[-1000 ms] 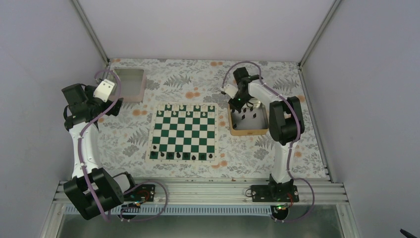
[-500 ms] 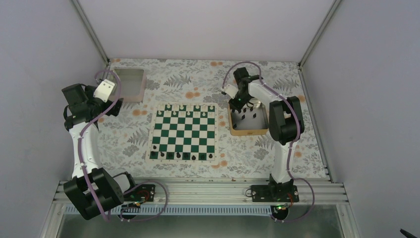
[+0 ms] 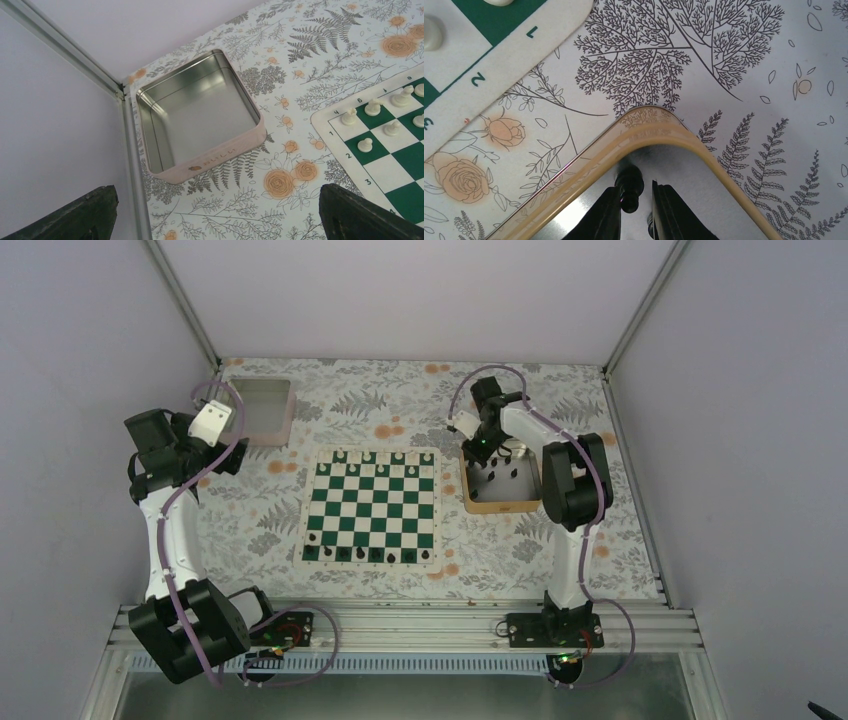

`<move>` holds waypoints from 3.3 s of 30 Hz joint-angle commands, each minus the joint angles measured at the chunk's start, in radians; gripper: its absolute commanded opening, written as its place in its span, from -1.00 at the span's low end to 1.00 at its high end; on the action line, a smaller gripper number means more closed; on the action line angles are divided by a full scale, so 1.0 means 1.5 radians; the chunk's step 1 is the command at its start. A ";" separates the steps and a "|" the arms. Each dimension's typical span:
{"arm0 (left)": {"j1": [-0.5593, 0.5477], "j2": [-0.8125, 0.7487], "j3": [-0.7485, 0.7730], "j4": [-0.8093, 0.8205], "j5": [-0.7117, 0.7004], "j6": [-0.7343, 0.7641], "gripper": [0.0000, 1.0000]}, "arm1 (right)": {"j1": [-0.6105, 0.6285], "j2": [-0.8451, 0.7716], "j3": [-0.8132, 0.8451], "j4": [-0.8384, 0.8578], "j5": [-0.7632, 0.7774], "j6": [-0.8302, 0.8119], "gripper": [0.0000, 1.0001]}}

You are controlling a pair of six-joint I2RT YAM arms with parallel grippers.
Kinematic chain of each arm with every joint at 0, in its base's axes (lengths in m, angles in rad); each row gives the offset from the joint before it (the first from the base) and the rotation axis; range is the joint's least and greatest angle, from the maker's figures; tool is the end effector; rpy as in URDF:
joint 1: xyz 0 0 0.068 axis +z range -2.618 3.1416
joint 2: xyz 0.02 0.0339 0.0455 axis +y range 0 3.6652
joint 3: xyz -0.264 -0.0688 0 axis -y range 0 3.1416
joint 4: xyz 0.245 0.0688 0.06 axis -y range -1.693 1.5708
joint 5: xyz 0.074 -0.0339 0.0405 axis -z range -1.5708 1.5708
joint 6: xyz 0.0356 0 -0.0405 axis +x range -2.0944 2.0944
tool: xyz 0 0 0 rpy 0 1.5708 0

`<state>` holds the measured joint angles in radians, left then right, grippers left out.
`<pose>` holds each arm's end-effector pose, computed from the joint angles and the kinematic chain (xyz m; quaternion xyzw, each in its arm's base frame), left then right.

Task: Set up the chess pieces on the board
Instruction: Pick up the chess piece from the storage box, then place the chess piece on the chessboard.

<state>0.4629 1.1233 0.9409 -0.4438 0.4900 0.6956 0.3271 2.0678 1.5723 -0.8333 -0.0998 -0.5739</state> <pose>0.2249 0.0935 0.3043 0.2099 0.8453 0.0608 0.4876 0.3930 0.1371 0.1756 -0.4371 0.8899 0.0343 0.1257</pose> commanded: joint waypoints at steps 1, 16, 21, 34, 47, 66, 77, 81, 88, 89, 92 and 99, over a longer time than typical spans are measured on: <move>0.005 -0.011 0.007 0.001 0.013 0.009 1.00 | 0.006 0.012 0.000 0.009 -0.003 -0.004 -0.60; 0.009 -0.013 0.005 0.001 0.016 0.012 1.00 | 0.009 0.023 0.008 0.004 0.005 -0.003 -0.77; 0.011 -0.014 0.008 -0.001 0.017 0.012 1.00 | 0.010 -0.009 0.008 -0.005 0.010 0.000 -0.84; 0.013 -0.012 0.014 -0.006 0.028 0.010 1.00 | 0.105 -0.099 0.133 -0.148 0.070 0.012 -0.83; 0.013 -0.011 0.020 -0.016 0.021 0.020 1.00 | 0.370 0.081 0.349 -0.189 0.020 0.002 -0.82; 0.015 -0.006 0.015 -0.024 0.029 0.033 1.00 | 0.522 0.255 0.483 -0.214 -0.048 -0.022 -0.82; 0.017 -0.007 0.011 -0.025 0.032 0.035 1.00 | 0.535 0.277 0.483 -0.214 -0.067 -0.021 -0.82; 0.018 -0.009 0.011 -0.025 0.032 0.034 1.00 | 0.539 0.283 0.483 -0.212 -0.064 -0.022 -0.81; 0.017 -0.008 0.013 -0.024 0.034 0.029 1.00 | 0.541 0.298 0.489 -0.208 -0.067 -0.020 -0.82; 0.017 -0.008 0.012 -0.025 0.035 0.029 1.00 | 0.541 0.299 0.490 -0.207 -0.071 -0.020 -0.82; 0.017 -0.009 0.011 -0.026 0.035 0.033 1.00 | 0.541 0.301 0.492 -0.208 -0.075 -0.020 -0.82; 0.019 -0.011 0.007 -0.025 0.034 0.033 1.00 | 0.542 0.311 0.510 -0.209 -0.077 -0.020 -0.82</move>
<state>0.4820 1.1194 0.9520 -0.4747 0.5095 0.7296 1.1263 2.4981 2.2913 -1.1458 -0.1932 -0.5983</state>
